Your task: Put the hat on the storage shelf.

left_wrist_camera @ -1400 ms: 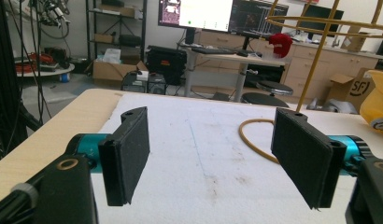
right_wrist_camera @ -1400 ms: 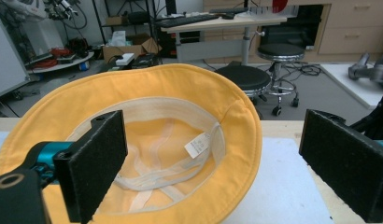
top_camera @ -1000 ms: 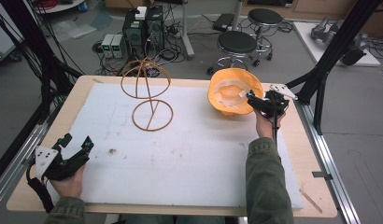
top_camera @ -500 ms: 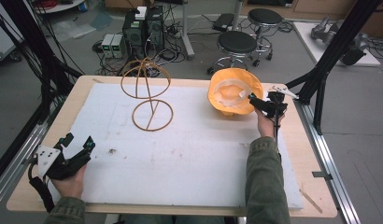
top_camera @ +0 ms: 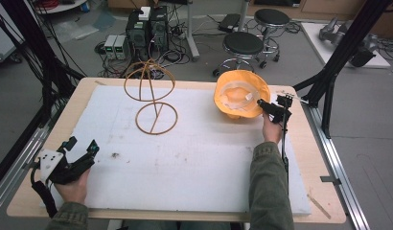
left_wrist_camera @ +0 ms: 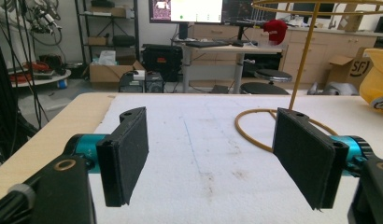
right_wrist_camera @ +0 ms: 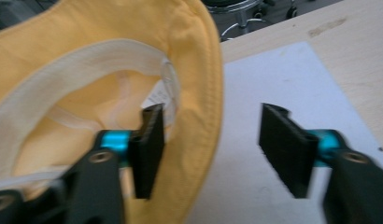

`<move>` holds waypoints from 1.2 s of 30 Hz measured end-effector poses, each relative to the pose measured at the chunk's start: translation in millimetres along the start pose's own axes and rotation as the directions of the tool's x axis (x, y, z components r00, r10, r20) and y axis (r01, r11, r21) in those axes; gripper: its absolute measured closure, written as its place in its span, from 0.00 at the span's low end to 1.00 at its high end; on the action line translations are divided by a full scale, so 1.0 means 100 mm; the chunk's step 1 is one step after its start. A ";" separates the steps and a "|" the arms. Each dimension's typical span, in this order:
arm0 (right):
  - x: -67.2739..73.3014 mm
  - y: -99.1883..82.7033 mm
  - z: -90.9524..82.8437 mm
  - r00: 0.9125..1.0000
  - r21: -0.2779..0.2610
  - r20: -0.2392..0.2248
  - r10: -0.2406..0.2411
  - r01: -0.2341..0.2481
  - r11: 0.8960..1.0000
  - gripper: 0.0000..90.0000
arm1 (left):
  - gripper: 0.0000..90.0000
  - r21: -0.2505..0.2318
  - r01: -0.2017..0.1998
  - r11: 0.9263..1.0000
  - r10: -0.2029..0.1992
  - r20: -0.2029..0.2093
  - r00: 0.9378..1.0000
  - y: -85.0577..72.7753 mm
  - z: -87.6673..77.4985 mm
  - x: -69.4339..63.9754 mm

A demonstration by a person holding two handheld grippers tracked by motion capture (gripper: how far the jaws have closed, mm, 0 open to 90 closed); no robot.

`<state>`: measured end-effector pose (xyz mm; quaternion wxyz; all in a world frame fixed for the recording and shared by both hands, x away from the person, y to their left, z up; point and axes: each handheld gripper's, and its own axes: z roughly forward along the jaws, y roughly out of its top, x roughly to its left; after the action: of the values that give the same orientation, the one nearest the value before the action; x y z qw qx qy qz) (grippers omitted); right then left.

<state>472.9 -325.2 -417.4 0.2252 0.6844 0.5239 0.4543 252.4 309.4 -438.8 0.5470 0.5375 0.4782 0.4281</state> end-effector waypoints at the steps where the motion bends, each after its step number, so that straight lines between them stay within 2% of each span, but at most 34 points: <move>1: 0.01 0.00 -0.01 1.000 -0.003 -0.001 -0.011 0.011 1.000 0.65 | 0.30 -0.002 0.002 1.000 -0.002 -0.001 1.000 0.00 0.00 0.00; 2: 0.06 0.00 -0.02 1.000 -0.001 0.004 -0.029 0.029 1.000 0.78 | 0.30 -0.002 0.001 1.000 -0.001 -0.001 1.000 0.00 0.00 0.00; 3: 0.06 0.00 -0.02 1.000 -0.001 0.004 -0.029 0.029 1.000 0.78 | 0.30 -0.002 0.001 1.000 -0.001 -0.001 1.000 0.00 0.00 0.00; 4: 0.07 0.01 -0.04 1.000 -0.007 0.007 -0.019 0.019 1.000 0.88 | 0.30 -0.003 0.000 1.000 0.000 -0.002 1.000 0.00 0.00 0.01; 5: 0.07 0.01 -0.04 1.000 -0.007 0.007 -0.019 0.019 1.000 0.88 | 0.30 -0.004 0.000 1.000 0.000 -0.002 1.000 0.00 0.00 0.00; 6: 0.07 0.02 -0.06 1.000 -0.010 -0.018 0.018 -0.018 1.000 0.93 | 0.30 -0.002 0.000 1.000 0.000 0.001 1.000 0.00 0.00 0.00; 7: 0.07 0.02 -0.07 0.999 -0.007 -0.026 0.024 -0.024 1.000 0.95 | 0.30 -0.001 0.000 1.000 0.000 0.004 1.000 0.00 0.00 0.00; 13: 0.13 0.03 -0.10 1.000 -0.021 -0.023 -0.017 0.016 1.000 0.96 | 0.30 -0.002 0.013 1.000 -0.013 0.015 1.000 -0.01 0.02 0.00; 15: 0.17 0.03 -0.12 0.999 -0.033 -0.037 -0.016 0.015 0.999 0.96 | 0.30 0.000 0.015 1.000 -0.015 0.016 1.000 -0.01 0.02 0.01; 16: 0.20 0.03 -0.13 0.998 -0.041 -0.064 -0.013 0.010 0.999 0.96 | 0.30 -0.001 0.017 1.000 -0.017 0.016 1.000 -0.01 0.03 0.01; 17: 0.22 0.03 -0.14 0.997 -0.044 -0.072 -0.019 0.016 0.999 0.96 | 0.30 -0.002 0.017 1.000 -0.017 0.016 1.000 -0.01 0.03 0.00; 21: 0.33 0.03 -0.20 0.994 -0.080 -0.097 -0.049 0.041 0.996 0.96 | 0.30 -0.006 0.017 1.000 -0.017 0.014 1.000 0.00 0.03 0.00; 24: 0.42 0.05 -0.27 0.992 -0.135 -0.100 -0.070 0.056 0.989 0.96 | 0.31 -0.008 0.026 1.000 -0.026 0.009 1.000 -0.01 0.04 0.01; 25: 0.42 0.05 -0.27 0.992 -0.135 -0.100 -0.070 0.056 0.989 0.96 | 0.31 -0.011 0.035 0.999 -0.034 0.010 0.999 0.00 0.04 0.02; 26: 0.48 0.06 -0.33 0.989 -0.186 -0.087 -0.120 0.103 0.977 0.96 | 0.30 -0.015 0.037 0.999 -0.037 0.009 0.999 0.00 0.04 0.02; 29: 0.56 0.08 -0.41 0.983 -0.258 -0.059 -0.173 0.153 0.954 0.96 | 0.31 -0.016 0.046 0.999 -0.046 0.009 0.999 0.00 0.04 0.04; 30: 0.56 0.08 -0.41 0.983 -0.258 -0.059 -0.173 0.153 0.954 0.96 | 0.31 -0.020 0.054 0.998 -0.054 0.009 0.998 -0.01 0.04 0.04; 31: 0.60 0.09 -0.46 0.981 -0.301 -0.053 -0.185 0.161 0.940 0.96 | 0.31 -0.018 0.054 0.998 -0.054 0.008 0.999 -0.01 0.04 0.04; 32: 0.60 0.09 -0.46 0.981 -0.301 -0.053 -0.185 0.161 0.940 0.96 | 0.31 -0.019 0.056 0.998 -0.056 0.008 0.998 -0.01 0.04 0.04; 33: 0.61 0.11 -0.51 0.979 -0.343 -0.046 -0.200 0.173 0.923 0.96 | 0.30 -0.022 0.060 0.998 -0.060 0.009 0.998 -0.01 0.05 0.04; 36: 0.64 0.14 -0.60 0.977 -0.409 -0.034 -0.210 0.178 0.895 0.96 | 0.30 -0.024 0.060 0.998 -0.060 0.011 0.998 -0.01 0.05 0.03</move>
<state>430.8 -281.4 -353.1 0.3853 0.5493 0.4929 0.5539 257.7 311.9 -439.9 0.5684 0.5184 0.4861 0.4145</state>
